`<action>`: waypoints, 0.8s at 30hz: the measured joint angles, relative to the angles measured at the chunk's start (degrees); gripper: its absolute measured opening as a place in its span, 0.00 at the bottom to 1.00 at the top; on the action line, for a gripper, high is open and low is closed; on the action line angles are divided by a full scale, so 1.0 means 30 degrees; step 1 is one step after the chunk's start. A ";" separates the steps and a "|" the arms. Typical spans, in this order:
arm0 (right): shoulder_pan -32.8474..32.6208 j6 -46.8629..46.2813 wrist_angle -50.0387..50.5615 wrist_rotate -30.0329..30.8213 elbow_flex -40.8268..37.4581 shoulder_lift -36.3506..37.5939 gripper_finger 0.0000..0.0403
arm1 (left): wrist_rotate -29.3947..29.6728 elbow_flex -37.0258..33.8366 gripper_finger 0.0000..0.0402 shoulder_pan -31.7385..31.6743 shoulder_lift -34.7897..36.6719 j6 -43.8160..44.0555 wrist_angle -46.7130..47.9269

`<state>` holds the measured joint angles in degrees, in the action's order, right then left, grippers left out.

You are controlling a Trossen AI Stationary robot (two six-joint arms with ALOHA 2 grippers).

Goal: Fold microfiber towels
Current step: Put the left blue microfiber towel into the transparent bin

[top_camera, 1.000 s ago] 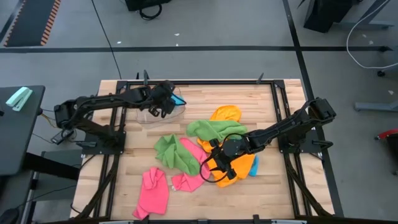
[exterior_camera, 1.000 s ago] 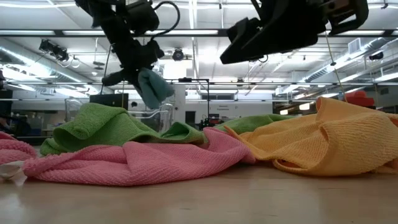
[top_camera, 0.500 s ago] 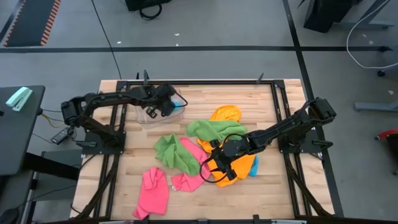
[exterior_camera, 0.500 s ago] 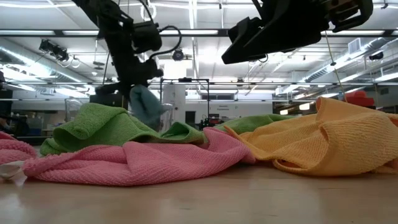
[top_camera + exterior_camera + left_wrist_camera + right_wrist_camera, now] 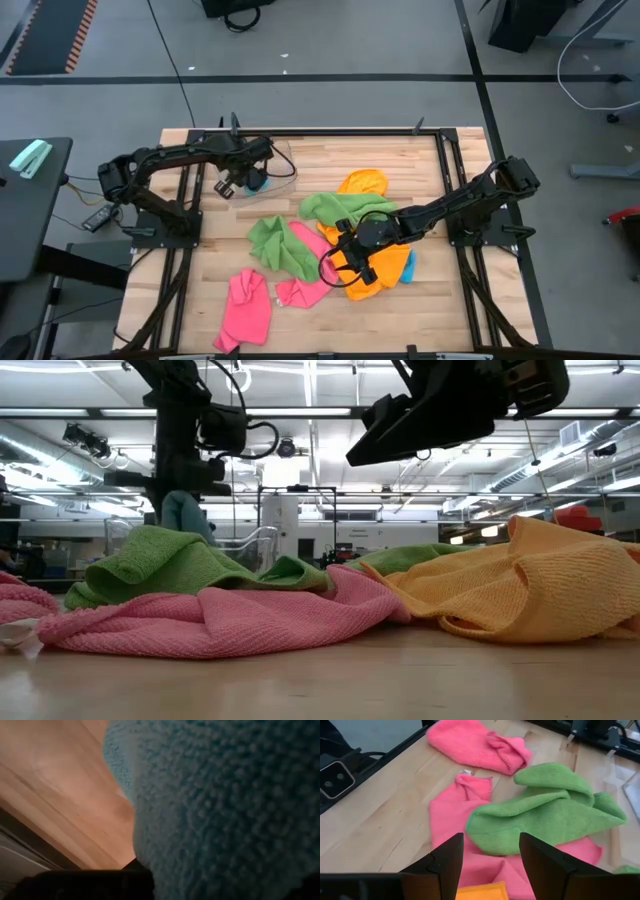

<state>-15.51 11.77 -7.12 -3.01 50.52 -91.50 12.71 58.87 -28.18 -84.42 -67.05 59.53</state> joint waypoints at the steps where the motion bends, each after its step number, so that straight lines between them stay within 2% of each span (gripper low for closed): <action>1: 0.0052 0.0021 -0.0087 0.0000 0.0000 0.0000 0.50 | 0.0013 0.0000 0.11 -0.0007 -0.0007 0.0067 0.0183; 5: 0.0180 0.0152 -0.0538 0.0000 0.0000 0.0007 0.50 | 0.0022 0.0140 0.09 0.0000 -0.0373 0.0176 0.0717; 8: 0.0175 0.0245 -0.0728 0.0000 0.0007 0.0007 0.50 | 0.0021 0.1286 0.09 0.0000 -0.1349 0.0642 0.1357; 11: 0.0169 0.0174 -0.0699 0.0000 0.0007 0.0007 0.50 | -0.0004 0.3203 0.09 -0.0210 -0.2978 0.0963 0.2538; 17: 0.0039 -0.0032 -0.0475 -0.0002 0.0007 0.0007 0.50 | -0.0447 0.6827 0.09 -0.1161 -0.7007 0.2778 0.6799; 24: -0.0145 -0.0431 0.0255 -0.0007 0.0007 0.0007 0.50 | -0.0546 0.8297 0.09 -0.1141 -0.9745 0.2940 0.9196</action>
<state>-15.94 10.48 -6.35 -3.03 50.54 -91.48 11.07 83.76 -31.61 -113.66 -58.23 87.11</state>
